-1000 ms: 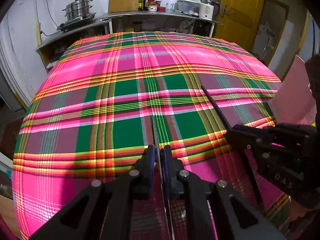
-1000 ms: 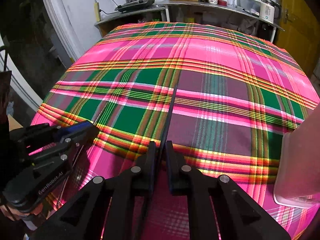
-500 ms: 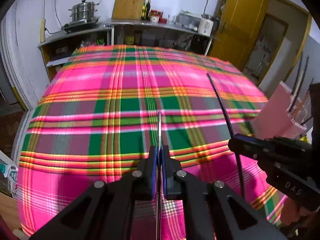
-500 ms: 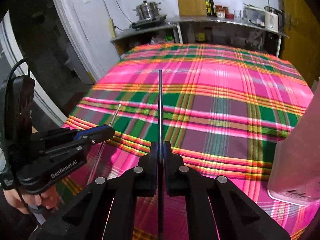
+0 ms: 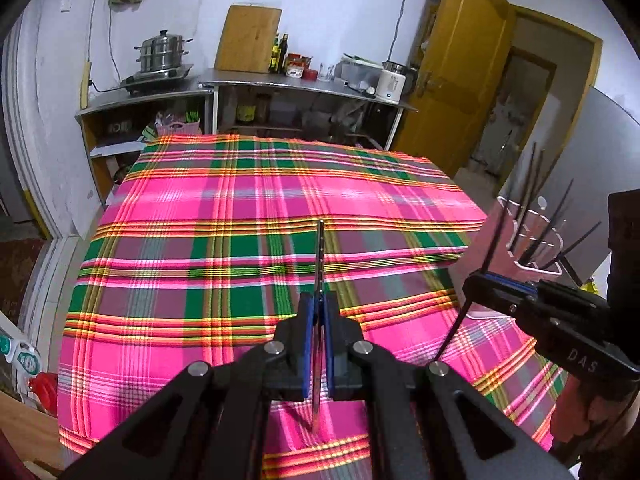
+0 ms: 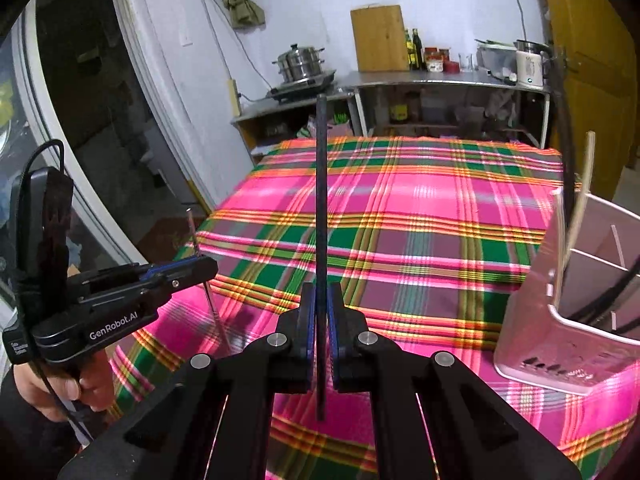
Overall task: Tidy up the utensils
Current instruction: 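Lift both black chopsticks upright and carry them over the pink holder, then lower both chopsticks into the holder and open both tools to release them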
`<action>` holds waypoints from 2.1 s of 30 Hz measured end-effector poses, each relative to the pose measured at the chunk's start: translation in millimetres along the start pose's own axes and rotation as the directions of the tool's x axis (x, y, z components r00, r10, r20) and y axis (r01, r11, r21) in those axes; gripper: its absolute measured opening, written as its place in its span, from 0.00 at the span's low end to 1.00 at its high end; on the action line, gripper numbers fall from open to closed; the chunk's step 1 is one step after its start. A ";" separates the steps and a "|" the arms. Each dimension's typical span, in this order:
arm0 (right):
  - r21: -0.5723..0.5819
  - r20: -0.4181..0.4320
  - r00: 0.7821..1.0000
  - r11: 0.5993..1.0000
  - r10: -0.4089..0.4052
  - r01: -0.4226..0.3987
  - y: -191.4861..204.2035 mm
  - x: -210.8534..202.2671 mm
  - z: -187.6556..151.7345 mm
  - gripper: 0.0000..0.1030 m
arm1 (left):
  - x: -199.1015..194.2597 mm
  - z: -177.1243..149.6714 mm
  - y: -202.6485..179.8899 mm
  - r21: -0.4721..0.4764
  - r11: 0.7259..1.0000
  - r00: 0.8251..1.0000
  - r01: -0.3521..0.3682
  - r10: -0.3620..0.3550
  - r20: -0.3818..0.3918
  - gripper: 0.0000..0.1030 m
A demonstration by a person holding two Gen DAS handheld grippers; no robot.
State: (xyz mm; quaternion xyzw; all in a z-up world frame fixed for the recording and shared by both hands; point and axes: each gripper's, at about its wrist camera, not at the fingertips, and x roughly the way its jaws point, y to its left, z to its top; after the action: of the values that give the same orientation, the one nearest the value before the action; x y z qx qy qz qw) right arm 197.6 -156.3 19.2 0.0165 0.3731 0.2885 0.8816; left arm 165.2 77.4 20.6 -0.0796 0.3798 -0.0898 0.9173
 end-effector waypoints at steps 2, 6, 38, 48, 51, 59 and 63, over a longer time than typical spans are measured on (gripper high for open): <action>0.007 0.014 1.000 1.000 0.001 -0.001 -0.9 -7.9 0.1 0.05 | -5.3 0.8 -4.5 0.008 1.000 1.000 0.003 -0.003 0.007 0.05; 0.020 0.040 0.999 1.000 0.002 -0.003 -6.1 -24.8 -1.2 0.05 | -14.3 2.7 -11.5 0.022 1.000 1.000 0.015 -0.016 0.017 0.05; 0.186 0.165 0.974 0.975 -0.155 0.124 -75.7 -134.2 -30.3 0.05 | -21.1 27.8 -139.4 0.144 0.952 0.963 0.270 -0.271 -0.011 0.05; 0.209 0.275 0.936 0.964 -0.220 0.165 -95.8 -172.1 1.3 0.05 | -27.3 77.4 -182.8 0.192 0.931 0.944 0.310 -0.326 0.057 0.05; 0.220 0.301 0.923 0.959 -0.239 0.177 -103.0 -179.0 11.5 0.05 | -22.3 89.8 -192.0 0.199 0.928 0.941 0.314 -0.333 0.065 0.05; 0.250 0.310 0.909 0.946 -0.279 0.206 -120.8 -173.1 19.8 0.05 | -0.1 108.7 -210.0 0.223 0.929 0.946 0.294 -0.316 0.070 0.05; 0.256 0.290 0.911 0.941 -0.294 0.222 -127.3 -161.0 16.9 0.05 | 19.5 106.4 -213.3 0.220 0.931 0.951 0.290 -0.306 0.043 0.05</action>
State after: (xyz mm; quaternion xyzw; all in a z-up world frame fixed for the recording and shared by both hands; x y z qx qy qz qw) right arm 182.8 -343.1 104.7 0.1104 0.2511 0.1197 0.9542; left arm 232.1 -125.9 127.4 -0.0417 0.3162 -0.2646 0.9101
